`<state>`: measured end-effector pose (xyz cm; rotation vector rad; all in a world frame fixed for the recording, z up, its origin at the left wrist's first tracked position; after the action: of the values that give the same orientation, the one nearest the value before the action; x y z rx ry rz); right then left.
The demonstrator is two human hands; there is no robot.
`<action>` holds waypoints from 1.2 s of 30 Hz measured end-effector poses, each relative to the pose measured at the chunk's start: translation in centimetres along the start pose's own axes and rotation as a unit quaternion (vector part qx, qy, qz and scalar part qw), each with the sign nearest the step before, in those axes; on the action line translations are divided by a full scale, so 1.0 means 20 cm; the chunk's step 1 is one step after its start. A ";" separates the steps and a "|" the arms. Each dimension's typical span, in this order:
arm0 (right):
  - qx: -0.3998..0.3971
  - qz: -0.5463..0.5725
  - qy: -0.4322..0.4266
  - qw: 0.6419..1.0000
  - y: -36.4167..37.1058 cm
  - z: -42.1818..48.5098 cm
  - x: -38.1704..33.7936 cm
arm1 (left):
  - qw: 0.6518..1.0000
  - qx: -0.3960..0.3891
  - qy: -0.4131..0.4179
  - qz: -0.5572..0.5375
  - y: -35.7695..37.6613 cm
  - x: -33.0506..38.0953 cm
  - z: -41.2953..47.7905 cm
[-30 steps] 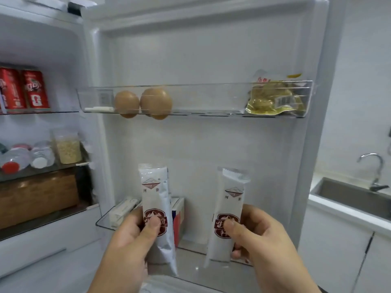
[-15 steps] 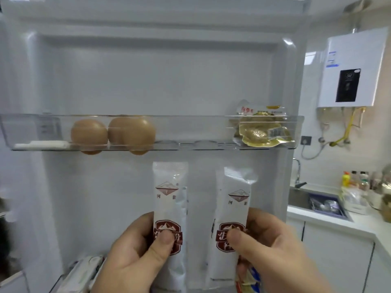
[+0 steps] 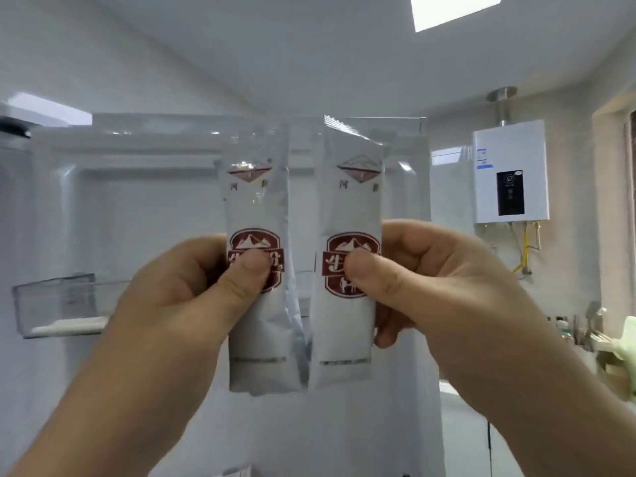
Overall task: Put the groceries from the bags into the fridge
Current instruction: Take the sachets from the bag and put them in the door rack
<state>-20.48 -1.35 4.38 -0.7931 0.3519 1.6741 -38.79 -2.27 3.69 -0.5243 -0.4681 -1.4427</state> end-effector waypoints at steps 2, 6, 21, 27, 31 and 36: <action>0.018 -0.020 -0.010 1.000 -0.04 0.08 -0.07 | 1.000 0.007 -0.001 0.000 0.00 0.05 0.10; 0.052 -0.026 -0.016 0.998 -0.14 0.26 -0.15 | 1.000 0.007 -0.006 0.010 0.01 0.12 0.31; 0.019 -0.141 0.134 0.981 -0.24 0.50 0.06 | 0.985 -0.029 -0.151 0.078 0.08 -0.15 0.52; -0.026 -0.192 0.187 0.963 -0.22 0.52 0.14 | 0.966 -0.064 -0.225 0.113 0.12 -0.21 0.56; -0.041 -0.217 0.193 0.956 -0.23 0.53 0.18 | 0.952 -0.097 -0.251 0.145 0.15 -0.24 0.58; -0.067 -0.267 0.205 0.939 -0.22 0.55 0.20 | 0.938 -0.129 -0.288 0.140 0.16 -0.25 0.60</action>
<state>-19.98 9.57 10.53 -1.2218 0.2756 1.0260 -35.90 9.10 10.09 -1.1933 -0.6373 -1.0633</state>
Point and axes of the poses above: each hand's wrist, its own z-axis towards the middle knuckle, its own y-axis out of the palm, x = y × z, the point moved 5 cm from there along z, towards the middle knuckle, and after that the axes turned 5 degrees about -x, right-handed, at the moved point
